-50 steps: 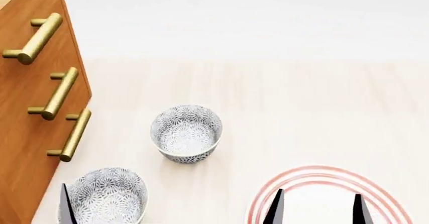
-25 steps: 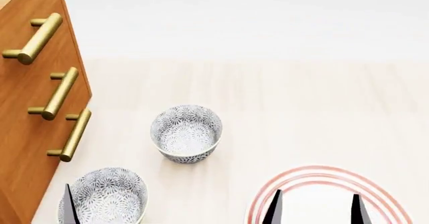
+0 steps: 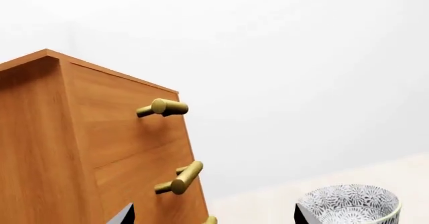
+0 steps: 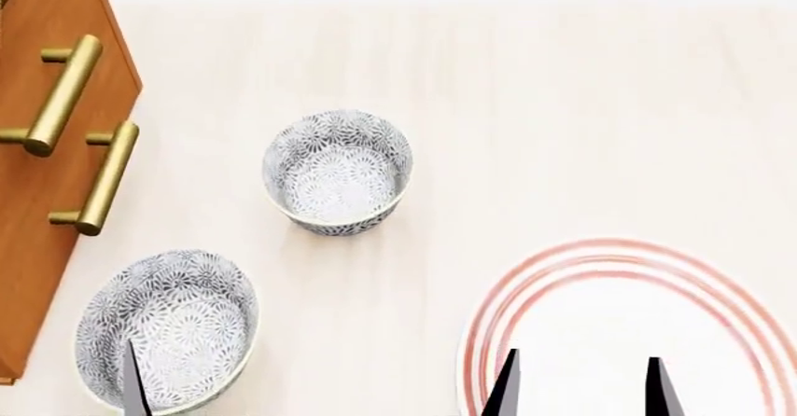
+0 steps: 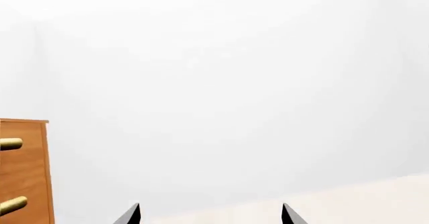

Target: Pick up the bowl and put it in the front on the plate.

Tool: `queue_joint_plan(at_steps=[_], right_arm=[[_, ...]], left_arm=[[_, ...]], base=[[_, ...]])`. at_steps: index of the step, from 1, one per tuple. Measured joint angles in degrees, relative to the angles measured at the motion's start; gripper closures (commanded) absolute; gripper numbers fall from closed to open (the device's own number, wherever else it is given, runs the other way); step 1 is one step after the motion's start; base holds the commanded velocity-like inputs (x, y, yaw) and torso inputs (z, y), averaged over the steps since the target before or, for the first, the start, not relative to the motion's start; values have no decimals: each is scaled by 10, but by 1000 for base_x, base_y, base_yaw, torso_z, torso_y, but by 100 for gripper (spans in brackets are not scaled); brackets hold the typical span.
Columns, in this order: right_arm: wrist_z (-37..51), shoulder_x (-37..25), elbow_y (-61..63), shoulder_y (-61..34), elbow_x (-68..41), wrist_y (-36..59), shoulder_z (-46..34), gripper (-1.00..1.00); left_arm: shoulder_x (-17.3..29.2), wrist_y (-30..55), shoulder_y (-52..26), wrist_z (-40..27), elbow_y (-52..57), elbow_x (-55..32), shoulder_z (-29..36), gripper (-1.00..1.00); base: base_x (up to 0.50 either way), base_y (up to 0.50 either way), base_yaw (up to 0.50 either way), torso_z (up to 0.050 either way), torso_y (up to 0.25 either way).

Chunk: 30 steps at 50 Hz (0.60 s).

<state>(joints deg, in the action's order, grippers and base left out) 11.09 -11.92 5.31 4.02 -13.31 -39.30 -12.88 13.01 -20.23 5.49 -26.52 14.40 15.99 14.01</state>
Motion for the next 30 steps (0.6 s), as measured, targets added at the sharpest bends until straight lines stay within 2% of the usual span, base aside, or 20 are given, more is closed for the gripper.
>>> queue_joint_plan(at_steps=[21,30], right_arm=[[6,-8,4,-6,-2,27,-11,-100],[21,-13,42,-31,17,107,-20,-100]], left_arm=[[7,-1,-2,-3,-4,-7,9,-100],[9,-3,-1,-7,0,-4,11,-100]], base=[[0,0,0,0,-2],[0,0,0,0,0]])
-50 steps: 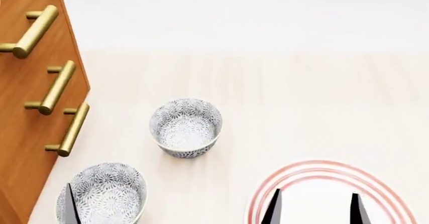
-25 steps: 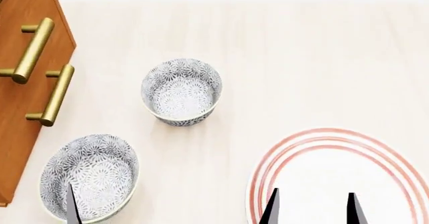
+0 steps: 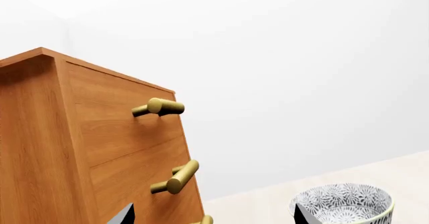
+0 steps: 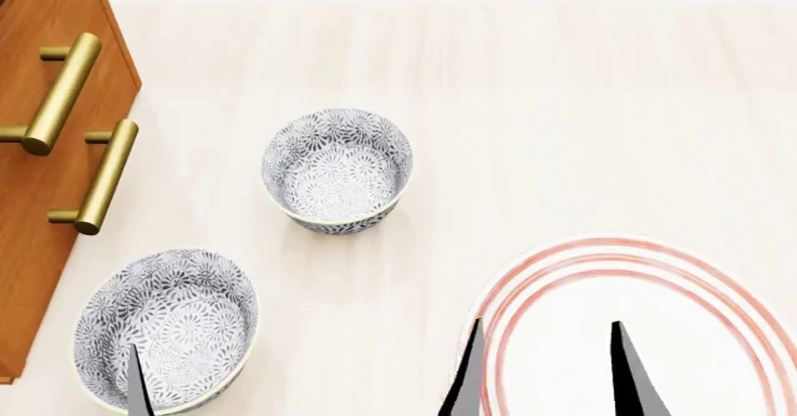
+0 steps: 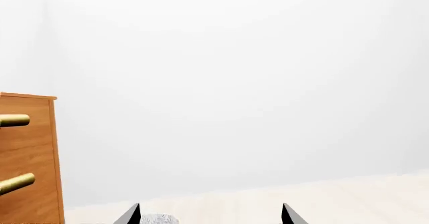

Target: Pick up the bowl and put it in the front on the plate.

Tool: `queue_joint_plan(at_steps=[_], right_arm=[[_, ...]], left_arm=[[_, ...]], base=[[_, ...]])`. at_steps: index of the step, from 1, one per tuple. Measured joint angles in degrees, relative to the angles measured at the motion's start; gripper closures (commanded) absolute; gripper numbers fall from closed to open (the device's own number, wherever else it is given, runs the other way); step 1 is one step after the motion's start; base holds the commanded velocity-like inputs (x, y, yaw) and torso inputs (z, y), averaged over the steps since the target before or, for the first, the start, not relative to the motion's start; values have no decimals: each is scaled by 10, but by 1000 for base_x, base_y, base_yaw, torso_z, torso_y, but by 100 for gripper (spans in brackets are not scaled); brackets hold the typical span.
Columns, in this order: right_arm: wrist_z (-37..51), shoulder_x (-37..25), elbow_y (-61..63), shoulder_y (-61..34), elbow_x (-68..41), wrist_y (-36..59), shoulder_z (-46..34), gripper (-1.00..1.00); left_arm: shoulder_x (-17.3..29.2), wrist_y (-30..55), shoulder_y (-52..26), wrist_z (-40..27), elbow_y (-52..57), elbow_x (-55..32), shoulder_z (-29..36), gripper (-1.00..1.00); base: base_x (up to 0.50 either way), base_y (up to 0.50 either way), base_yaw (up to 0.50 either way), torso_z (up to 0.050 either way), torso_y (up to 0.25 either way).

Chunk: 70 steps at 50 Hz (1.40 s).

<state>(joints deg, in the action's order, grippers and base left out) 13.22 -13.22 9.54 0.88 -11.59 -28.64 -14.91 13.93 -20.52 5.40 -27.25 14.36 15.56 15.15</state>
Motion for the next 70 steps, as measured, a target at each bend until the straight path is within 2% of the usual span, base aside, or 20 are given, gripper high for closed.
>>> queue_joint_plan(at_steps=[7,15,23,31,39,52,60,70], right_arm=[[22,2,54,-79,23,173,-9,-100],[22,26,56,-247,-21,446,-2,-100],[3,64,-41,-424,-81,653,12,-100],[-8,96,-202,-568,-144,771,25,-100],[4,113,-391,-689,-230,785,12,-100],[42,123,-647,-812,-417,684,-80,-100],[74,125,-721,-842,-523,627,-158,-100],[94,126,-758,-849,-600,586,-230,-100]], left_arm=[[2,0,0,-2,0,-1,2,-100],[4,1,-1,-2,-2,-6,5,-100],[5,5,-4,-1,-4,-14,7,-100],[6,11,-6,0,-6,-23,8,-100],[7,15,-8,0,-8,-30,10,-100],[10,19,-11,1,-14,-40,14,-100],[11,20,-13,1,-18,-45,17,-100],[13,22,-15,1,-23,-51,20,-100]], base=[[0,0,0,0,0],[0,0,0,0,0],[0,0,0,0,0],[0,0,0,0,0],[0,0,0,0,0],[0,0,0,0,0],[0,0,0,0,0],[0,0,0,0,0]])
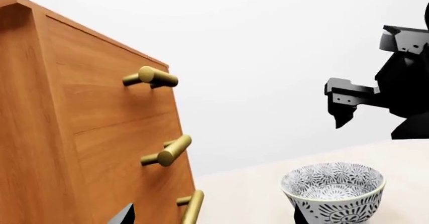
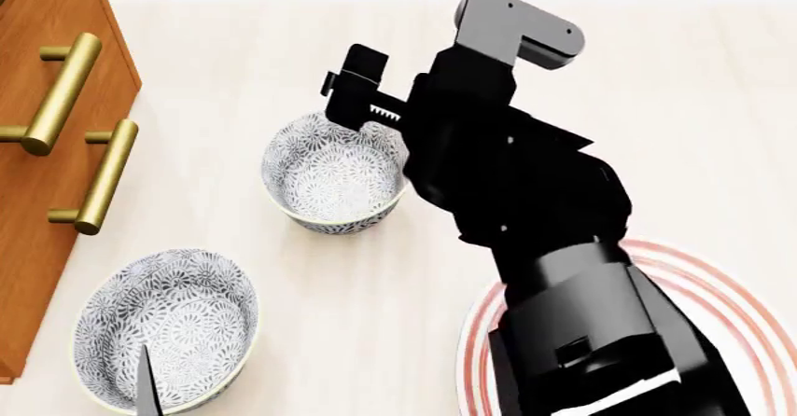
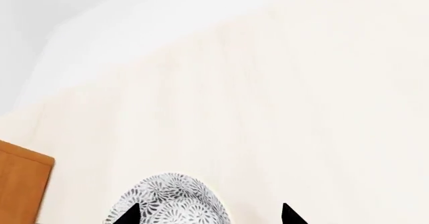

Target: Pick up the bowl and put it in the front on the plate.

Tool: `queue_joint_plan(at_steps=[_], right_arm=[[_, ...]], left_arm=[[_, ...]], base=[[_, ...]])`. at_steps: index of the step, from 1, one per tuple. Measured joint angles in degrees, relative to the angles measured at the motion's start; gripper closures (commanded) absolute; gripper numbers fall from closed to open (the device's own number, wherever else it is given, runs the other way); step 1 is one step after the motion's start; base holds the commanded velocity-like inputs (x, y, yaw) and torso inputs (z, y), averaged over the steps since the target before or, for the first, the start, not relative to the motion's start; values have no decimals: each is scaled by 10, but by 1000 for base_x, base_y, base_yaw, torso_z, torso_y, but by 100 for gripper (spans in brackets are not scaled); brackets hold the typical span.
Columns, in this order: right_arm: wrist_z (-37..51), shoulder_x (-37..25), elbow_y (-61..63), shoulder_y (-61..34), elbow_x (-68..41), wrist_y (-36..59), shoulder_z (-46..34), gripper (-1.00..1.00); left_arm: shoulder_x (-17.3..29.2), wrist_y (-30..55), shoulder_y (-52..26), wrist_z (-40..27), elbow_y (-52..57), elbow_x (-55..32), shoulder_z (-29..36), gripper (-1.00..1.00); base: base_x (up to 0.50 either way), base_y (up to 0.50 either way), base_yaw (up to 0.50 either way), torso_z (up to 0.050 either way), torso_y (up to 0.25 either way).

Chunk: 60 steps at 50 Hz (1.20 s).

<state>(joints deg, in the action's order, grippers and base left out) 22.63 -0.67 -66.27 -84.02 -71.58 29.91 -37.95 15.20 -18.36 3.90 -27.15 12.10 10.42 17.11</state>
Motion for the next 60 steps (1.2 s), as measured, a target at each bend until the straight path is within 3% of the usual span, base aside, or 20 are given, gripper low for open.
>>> queue_joint_plan(at_steps=[16,41,60], right_arm=[[19,-3,11,25,-53,-22,-63,-100],[33,-4,30,50,-90,-31,-99,-100],[23,0,23,50,-139,-65,-205,-100]], left_arm=[[3,3,-2,-1,-4,-8,4,-100],[8,5,-4,-3,-6,-14,12,-100],[11,10,-6,-6,-6,-22,13,-100]], base=[[0,0,0,0,0],[0,0,0,0,0],[0,0,0,0,0]])
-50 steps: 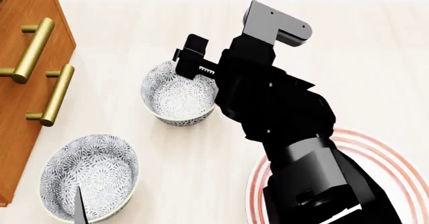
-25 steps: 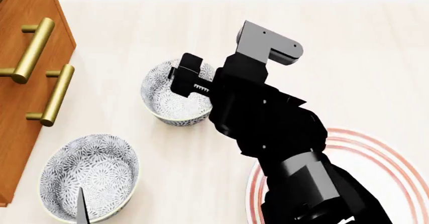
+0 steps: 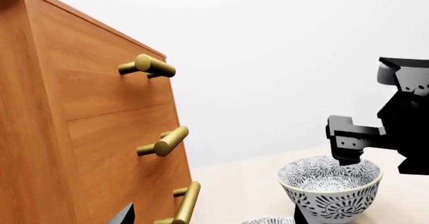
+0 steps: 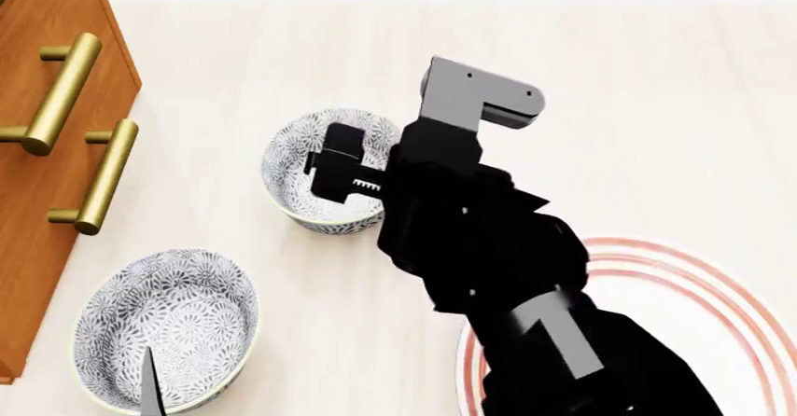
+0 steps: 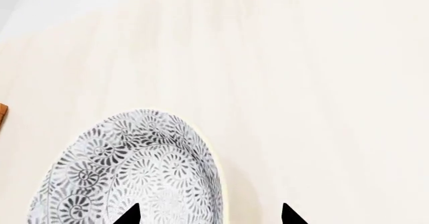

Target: Pick up the bowl and put it in the front on the plate.

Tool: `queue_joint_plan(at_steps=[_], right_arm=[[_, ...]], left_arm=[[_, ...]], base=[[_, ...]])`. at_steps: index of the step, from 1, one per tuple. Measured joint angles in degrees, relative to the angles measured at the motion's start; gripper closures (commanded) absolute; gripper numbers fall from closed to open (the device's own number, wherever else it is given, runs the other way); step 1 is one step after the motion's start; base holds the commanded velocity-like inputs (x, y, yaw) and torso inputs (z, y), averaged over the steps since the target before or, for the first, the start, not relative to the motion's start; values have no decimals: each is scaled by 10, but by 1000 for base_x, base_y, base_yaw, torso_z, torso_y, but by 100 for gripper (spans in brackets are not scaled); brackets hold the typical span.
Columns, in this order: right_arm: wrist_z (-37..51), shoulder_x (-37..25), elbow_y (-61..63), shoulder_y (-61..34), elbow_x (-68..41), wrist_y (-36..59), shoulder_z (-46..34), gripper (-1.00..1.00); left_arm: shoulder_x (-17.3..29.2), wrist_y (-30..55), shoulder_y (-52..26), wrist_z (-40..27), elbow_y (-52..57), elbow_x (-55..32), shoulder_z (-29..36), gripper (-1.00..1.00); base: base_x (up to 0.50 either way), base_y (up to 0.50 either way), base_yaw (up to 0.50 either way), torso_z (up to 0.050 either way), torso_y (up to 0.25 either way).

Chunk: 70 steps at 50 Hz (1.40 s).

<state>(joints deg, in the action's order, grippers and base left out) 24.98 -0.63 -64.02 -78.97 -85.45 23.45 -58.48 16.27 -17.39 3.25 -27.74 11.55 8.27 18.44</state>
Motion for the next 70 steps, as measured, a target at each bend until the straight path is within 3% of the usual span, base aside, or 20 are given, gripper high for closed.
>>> queue_joint_plan(at_steps=[66,67,70], right_arm=[[-10,1,-1,-11,-246,-88,-282,-100],[-10,1,0,-11,-248,-89,-285,100],[-11,1,2,-12,-254,-93,-291,100]], left_arm=[[11,7,-4,-9,-3,-8,15,-100],[11,7,-5,-9,-3,-8,15,-100],[11,7,-5,-10,-4,-8,16,-100]], base=[[0,0,0,0,0],[0,0,0,0,0],[0,0,0,0,0]])
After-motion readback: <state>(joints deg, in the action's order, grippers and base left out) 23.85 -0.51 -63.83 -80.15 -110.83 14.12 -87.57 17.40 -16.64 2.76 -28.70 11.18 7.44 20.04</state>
